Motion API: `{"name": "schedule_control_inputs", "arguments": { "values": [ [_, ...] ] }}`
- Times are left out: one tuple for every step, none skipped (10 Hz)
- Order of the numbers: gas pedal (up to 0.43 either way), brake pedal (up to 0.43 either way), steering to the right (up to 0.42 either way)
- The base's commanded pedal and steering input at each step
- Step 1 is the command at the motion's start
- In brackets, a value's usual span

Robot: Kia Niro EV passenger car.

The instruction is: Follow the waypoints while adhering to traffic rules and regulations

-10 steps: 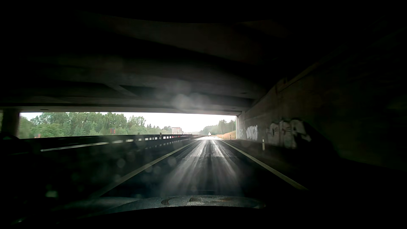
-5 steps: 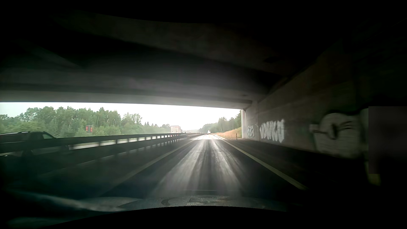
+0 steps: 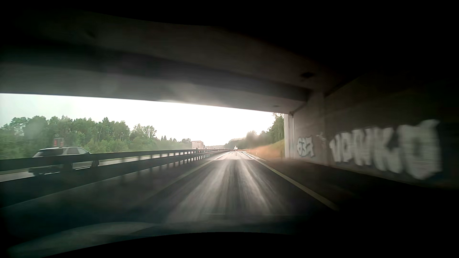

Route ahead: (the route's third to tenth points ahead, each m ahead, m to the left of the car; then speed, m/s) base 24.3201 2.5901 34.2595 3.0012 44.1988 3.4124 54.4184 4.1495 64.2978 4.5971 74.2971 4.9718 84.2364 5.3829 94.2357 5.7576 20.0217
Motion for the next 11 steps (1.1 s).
{"name": "schedule_control_inputs", "arguments": {
  "values": [
    [0.11,0.0,-0.002],
    [0.11,0.0,-0.003],
    [0.098,0.0,-0.003],
    [0.098,0.0,-0.002],
    [0.087,0.0,-0.003],
    [0.087,0.0,-0.002],
    [0.087,0.0,-0.002],
    [0.087,0.0,-0.002],
    [0.087,0.0,-0.002],
    [0.079,0.0,-0.003],
    [0.067,0.0,-0.002]
  ]
}}
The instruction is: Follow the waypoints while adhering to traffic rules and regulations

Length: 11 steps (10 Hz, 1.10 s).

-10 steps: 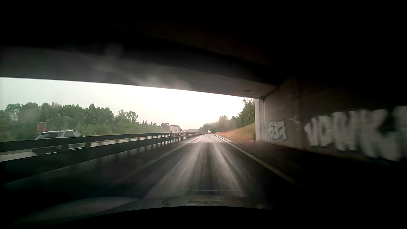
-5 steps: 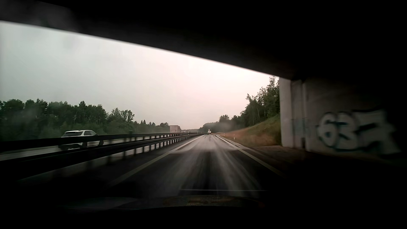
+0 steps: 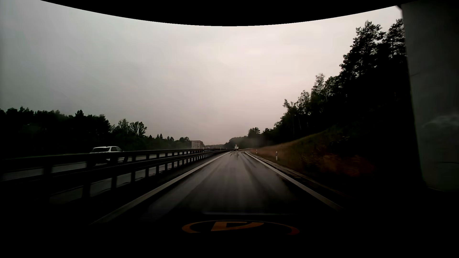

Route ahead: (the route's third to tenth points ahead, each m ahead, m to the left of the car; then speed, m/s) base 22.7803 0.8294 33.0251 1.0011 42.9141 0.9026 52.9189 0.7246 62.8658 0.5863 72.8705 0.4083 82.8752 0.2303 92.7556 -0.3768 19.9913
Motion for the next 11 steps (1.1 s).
{"name": "schedule_control_inputs", "arguments": {
  "values": [
    [0.059,0.0,-0.002],
    [0.059,0.0,-0.002],
    [0.059,0.0,-0.003],
    [0.059,0.0,-0.003],
    [0.059,0.0,-0.002],
    [0.059,0.0,-0.002],
    [0.059,0.0,-0.002],
    [0.059,0.0,-0.002],
    [0.059,0.0,-0.002],
    [0.047,0.0,-0.002],
    [0.039,0.0,-0.001]
  ]
}}
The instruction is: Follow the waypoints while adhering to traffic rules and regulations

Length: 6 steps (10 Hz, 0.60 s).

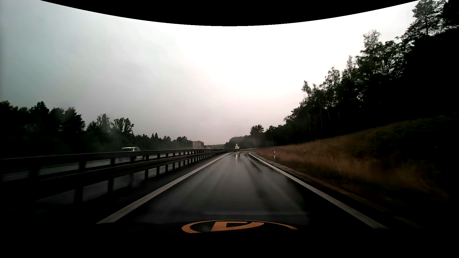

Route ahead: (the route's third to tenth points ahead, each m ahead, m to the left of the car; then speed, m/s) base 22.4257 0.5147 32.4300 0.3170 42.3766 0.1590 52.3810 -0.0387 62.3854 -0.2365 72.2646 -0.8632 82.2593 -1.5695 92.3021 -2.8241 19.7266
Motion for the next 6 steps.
{"name": "schedule_control_inputs", "arguments": {
  "values": [
    [0.028,0.0,-0.001],
    [0.02,0.0,-0.001],
    [0.02,0.0,-0.001],
    [0.02,0.0,-0.001],
    [0.02,0.0,-0.001],
    [0.02,0.0,0.0]
  ]
}}
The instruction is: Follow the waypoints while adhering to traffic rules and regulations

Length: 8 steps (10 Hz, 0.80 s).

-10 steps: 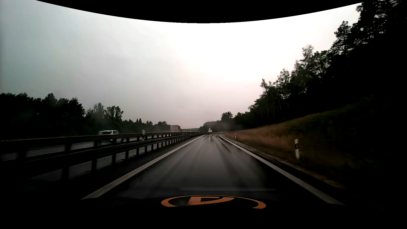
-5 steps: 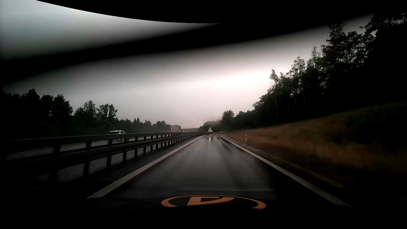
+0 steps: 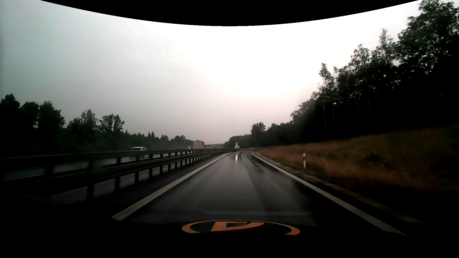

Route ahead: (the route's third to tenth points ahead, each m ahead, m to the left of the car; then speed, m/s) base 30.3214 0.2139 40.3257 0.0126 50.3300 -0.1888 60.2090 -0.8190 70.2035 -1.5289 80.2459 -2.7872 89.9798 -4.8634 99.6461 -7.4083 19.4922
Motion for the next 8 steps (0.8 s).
{"name": "schedule_control_inputs", "arguments": {
  "values": [
    [0.02,0.0,0.0],
    [0.02,0.0,0.0],
    [0.02,0.0,0.0],
    [0.02,0.0,0.001],
    [0.02,0.0,0.001],
    [0.02,0.0,0.003],
    [0.02,0.0,0.003],
    [0.02,0.0,0.003]
  ]
}}
